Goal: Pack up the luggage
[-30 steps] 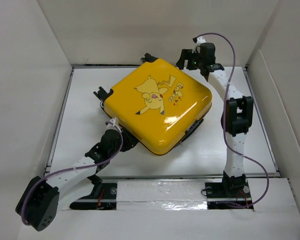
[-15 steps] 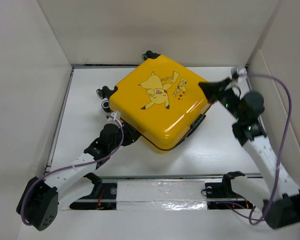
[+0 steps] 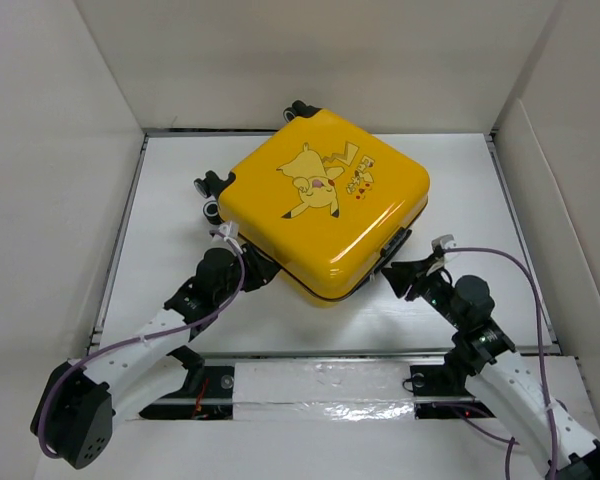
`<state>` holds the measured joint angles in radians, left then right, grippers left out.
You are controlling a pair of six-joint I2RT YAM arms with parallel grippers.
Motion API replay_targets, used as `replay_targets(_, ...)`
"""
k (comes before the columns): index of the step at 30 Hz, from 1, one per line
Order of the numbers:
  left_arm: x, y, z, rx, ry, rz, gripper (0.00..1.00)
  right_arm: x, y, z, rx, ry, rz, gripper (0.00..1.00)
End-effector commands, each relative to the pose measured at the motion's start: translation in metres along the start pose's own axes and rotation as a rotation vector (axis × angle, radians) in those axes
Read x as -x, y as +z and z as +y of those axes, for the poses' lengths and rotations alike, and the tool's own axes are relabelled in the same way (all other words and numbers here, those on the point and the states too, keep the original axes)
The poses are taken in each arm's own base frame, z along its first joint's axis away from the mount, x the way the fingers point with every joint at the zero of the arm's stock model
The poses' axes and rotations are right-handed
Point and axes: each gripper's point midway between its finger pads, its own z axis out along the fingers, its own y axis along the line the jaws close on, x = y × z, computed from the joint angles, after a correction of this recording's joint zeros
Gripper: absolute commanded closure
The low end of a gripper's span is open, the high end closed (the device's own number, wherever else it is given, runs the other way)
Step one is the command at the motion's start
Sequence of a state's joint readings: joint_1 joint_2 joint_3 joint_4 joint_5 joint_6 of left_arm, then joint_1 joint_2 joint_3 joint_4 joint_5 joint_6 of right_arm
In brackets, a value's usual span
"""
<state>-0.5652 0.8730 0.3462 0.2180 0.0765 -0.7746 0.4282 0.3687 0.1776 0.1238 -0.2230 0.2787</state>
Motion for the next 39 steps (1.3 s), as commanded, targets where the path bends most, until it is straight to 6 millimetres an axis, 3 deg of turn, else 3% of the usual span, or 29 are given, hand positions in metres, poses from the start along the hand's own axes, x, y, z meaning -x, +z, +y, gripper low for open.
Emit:
replay_targets(1,0.067,-0.015,-0.076,-0.228,-0.001,-0.199,0.7,0.01,0.008,0.009,0.048,-0.057,-0.026,0.57)
replay_targets(9,0.072,-0.018,-0.078,-0.226,0.004,-0.217,0.7,-0.014,0.026,0.023,0.12,-0.083,0.087,0.61)
replay_targets(18,0.071,-0.013,-0.076,-0.22,0.002,-0.211,0.7,-0.016,0.028,0.034,0.159,-0.084,0.093,0.59)
replay_targets(27,0.068,-0.011,-0.075,-0.221,0.003,-0.202,0.7,-0.011,0.036,0.023,0.102,-0.082,0.047,0.56)
replay_targets(32,0.066,-0.01,-0.075,-0.225,-0.004,-0.193,0.7,-0.005,0.048,0.031,0.149,-0.08,0.034,0.69)
replay_targets(36,0.066,-0.007,-0.078,-0.242,-0.012,-0.192,0.7,-0.014,0.053,0.047,0.202,-0.074,0.071,0.95)
replay_targets(39,0.065,-0.004,-0.081,-0.262,-0.02,-0.187,0.7,-0.017,0.05,0.058,0.209,-0.073,0.079,1.0)
